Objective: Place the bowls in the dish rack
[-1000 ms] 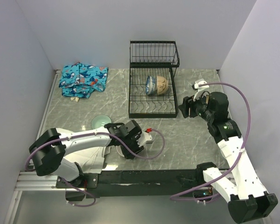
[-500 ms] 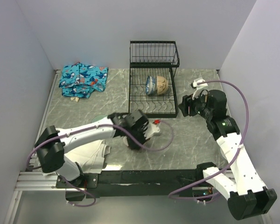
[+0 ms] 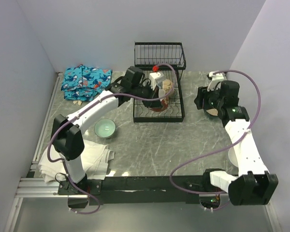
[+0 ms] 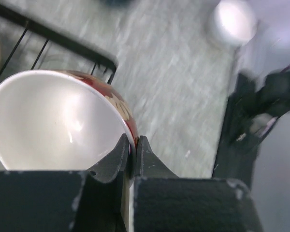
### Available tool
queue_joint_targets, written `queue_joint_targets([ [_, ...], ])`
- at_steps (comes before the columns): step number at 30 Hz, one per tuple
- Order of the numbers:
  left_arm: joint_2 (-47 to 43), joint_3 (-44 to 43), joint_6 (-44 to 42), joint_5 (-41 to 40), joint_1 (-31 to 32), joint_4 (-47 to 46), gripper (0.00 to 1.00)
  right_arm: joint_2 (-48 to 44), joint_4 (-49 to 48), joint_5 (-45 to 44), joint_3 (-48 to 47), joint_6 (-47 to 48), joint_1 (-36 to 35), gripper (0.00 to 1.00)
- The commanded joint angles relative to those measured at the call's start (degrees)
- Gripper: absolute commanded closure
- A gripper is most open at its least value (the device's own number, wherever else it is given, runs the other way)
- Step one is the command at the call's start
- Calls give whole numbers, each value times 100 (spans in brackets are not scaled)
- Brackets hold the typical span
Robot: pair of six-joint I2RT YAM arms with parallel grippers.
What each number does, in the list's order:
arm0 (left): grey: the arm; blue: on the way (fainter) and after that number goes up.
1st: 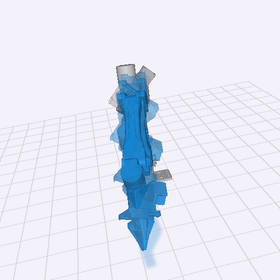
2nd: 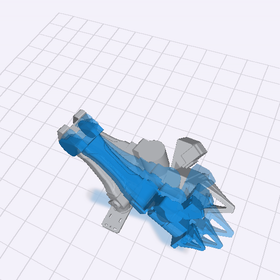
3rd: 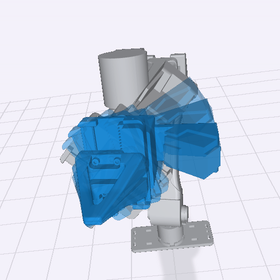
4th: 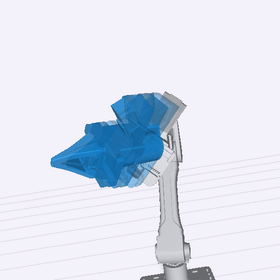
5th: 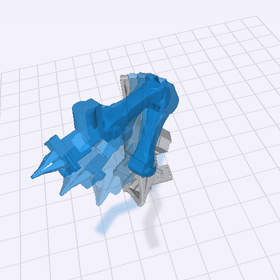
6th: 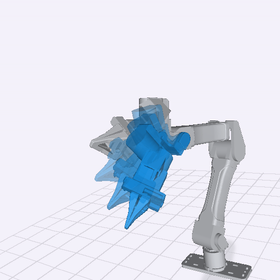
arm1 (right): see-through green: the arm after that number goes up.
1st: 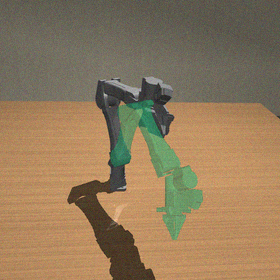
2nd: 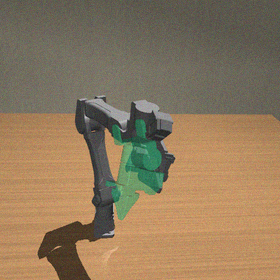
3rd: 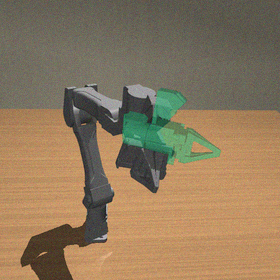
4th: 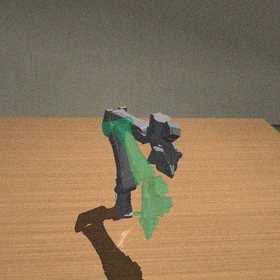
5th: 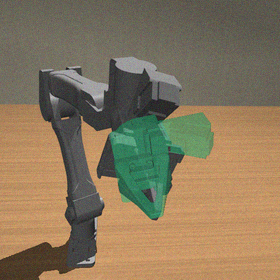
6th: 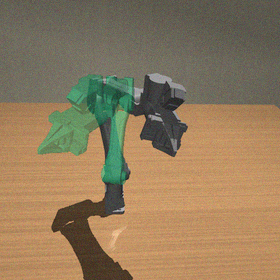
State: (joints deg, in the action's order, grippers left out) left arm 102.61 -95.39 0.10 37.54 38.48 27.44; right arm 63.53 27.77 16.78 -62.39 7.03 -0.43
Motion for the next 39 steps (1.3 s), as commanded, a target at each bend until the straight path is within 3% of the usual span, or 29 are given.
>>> queue_joint_targets([
  [1, -40, 503, 1473, 1448, 2, -3065, 99, 239, 53, -7, -335, -149, 332, 36],
  [6, 444, 1092, 3714, 1818, -130, -5596, 99, 406, 228, -104, -502, -53, 499, 35],
  [7, 497, 1206, 3960, 1792, -139, -6584, 99, 415, 238, -122, -485, -9, 517, 35],
  [11, 1162, 1401, 5784, 1441, -279, -8497, 99, 441, 308, -96, -458, -105, 605, 35],
  [14, 1498, 1497, 6562, 1020, -323, -9561, 99, 485, 404, -34, -484, -88, 605, 35],
  [18, 1850, 1497, 7170, 510, -332, -10082, 99, 599, 562, -52, -564, -26, 623, 36],
  [24, 2035, 1559, 7443, -79, -253, -10013, 99, 801, 563, 19, -590, 9, 631, 36],
  [39, 2026, 1770, 6934, -730, -25, -8563, 99, 951, 589, 168, -722, -79, 640, 37],
])
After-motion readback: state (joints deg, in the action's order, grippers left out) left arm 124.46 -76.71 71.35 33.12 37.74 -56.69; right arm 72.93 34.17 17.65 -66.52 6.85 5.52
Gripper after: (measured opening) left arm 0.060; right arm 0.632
